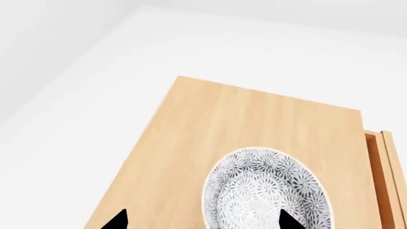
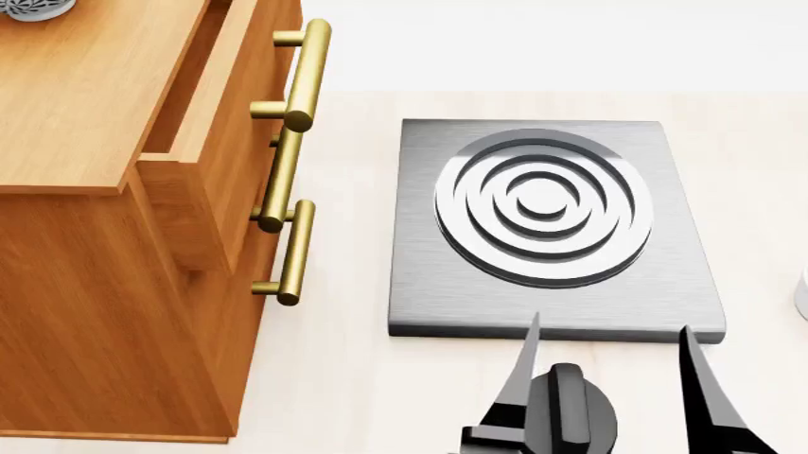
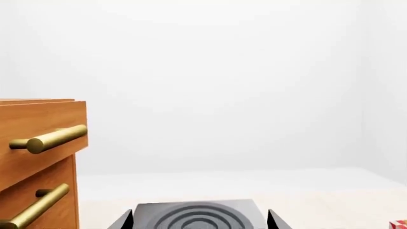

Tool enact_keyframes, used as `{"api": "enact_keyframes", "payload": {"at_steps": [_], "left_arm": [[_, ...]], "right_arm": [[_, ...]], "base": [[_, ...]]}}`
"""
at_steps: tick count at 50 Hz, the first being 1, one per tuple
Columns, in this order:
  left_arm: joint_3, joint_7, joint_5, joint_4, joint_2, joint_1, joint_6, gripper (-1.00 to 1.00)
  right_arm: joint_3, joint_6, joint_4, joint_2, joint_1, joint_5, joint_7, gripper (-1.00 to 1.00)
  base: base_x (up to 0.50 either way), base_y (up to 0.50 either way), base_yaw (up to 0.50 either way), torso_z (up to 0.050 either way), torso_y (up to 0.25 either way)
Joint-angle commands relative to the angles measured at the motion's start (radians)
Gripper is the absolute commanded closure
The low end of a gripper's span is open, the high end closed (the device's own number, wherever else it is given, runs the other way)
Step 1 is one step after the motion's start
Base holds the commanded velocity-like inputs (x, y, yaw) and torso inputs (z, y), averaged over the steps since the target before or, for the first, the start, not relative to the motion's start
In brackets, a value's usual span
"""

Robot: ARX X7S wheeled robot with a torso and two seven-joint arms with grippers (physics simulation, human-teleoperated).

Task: Pick the akita bowl on the wooden cabinet and place it on the plate.

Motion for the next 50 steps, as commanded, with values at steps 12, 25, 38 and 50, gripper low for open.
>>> {"api": "enact_keyframes", "payload": {"at_steps": [12, 25, 38, 50], "left_arm": [[-0.022, -0.003, -0.001, 0.0, -0.003, 0.061, 0.021, -1.0], [-0.062, 0.001, 0.003, 0.0, -0.004, 0.072, 0.006, -1.0], [-0.067, 0.002, 0.0, 0.0, -0.005, 0.108, 0.026, -1.0], [-0.07, 0.0, 0.0, 0.0, -0.001, 0.154, 0.06, -1.0]], "right_arm": [[-0.005, -0.011, 0.039, -0.004, 0.006, 0.002, -0.003, -1.0], [-0.01, -0.015, 0.048, -0.004, 0.006, 0.0, -0.002, -1.0], [-0.012, -0.021, 0.068, -0.006, 0.009, -0.001, -0.002, -1.0], [-0.016, -0.031, 0.106, -0.012, 0.015, 0.002, -0.007, -1.0]], "base": [[0.0, 0.0, 0.0, 0.0, 0.0], [0.0, 0.0, 0.0, 0.0, 0.0], [0.0, 0.0, 0.0, 0.0, 0.0], [0.0, 0.0, 0.0, 0.0, 0.0]]}}
